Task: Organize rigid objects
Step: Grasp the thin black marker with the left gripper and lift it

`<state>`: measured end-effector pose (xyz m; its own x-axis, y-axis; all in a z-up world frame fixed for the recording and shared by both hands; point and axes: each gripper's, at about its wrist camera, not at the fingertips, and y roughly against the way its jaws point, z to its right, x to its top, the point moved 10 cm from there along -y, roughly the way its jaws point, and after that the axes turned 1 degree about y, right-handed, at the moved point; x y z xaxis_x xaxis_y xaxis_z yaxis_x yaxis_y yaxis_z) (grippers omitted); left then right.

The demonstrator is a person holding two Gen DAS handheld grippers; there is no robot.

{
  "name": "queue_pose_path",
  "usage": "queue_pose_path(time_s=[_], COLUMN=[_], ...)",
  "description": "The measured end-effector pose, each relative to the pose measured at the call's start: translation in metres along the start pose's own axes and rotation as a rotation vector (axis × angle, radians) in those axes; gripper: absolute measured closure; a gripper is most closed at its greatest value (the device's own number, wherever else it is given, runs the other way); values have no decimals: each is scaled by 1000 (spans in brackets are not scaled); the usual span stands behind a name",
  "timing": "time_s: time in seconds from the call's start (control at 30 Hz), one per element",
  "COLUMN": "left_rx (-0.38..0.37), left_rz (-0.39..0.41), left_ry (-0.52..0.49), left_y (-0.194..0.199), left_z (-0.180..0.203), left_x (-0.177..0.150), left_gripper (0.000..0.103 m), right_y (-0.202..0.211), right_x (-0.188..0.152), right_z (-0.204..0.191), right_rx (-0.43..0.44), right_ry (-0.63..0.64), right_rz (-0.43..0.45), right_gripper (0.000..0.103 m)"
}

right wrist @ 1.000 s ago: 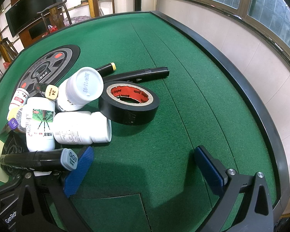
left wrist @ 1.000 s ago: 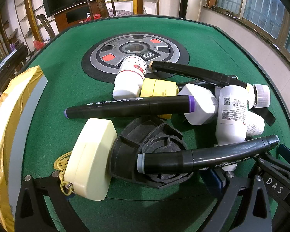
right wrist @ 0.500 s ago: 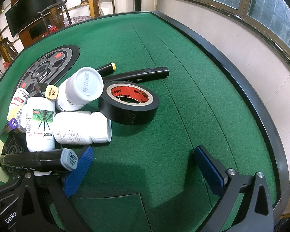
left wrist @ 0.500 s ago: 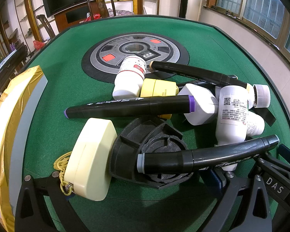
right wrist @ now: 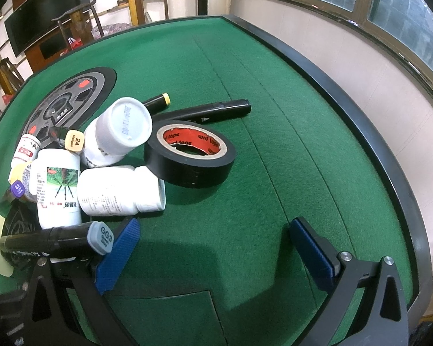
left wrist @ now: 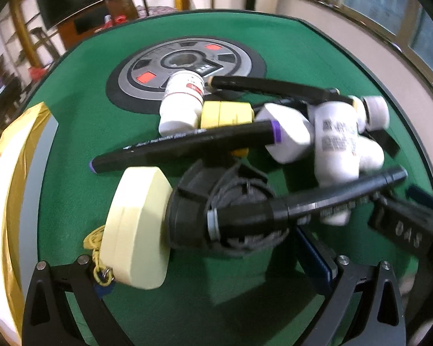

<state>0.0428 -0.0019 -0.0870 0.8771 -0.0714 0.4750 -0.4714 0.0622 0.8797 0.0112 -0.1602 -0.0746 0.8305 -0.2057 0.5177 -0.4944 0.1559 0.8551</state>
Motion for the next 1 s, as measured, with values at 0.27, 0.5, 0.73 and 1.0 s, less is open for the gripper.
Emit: queue_pose_path(time_s=[0.27,0.5,0.73,1.0], left_rx=[-113,-226,-267,-389], left_rz=[-8,121,237,152], left_ry=[-32,-19,-213,-450], left_y=[16,61,95,81], left_z=[-4,-30,-1,83], left_x=[-19,-39,-33,-22], left_gripper=[1,1,1,8], right_y=[10,63,86,97], right_x=[-21,-28,-27,-28], right_z=[0,23,29,28], right_rx=[27,73,179,250], right_ry=[55,6,-82,-92], right_rz=[-133,1,118,164], right_gripper=[0,0,0,0])
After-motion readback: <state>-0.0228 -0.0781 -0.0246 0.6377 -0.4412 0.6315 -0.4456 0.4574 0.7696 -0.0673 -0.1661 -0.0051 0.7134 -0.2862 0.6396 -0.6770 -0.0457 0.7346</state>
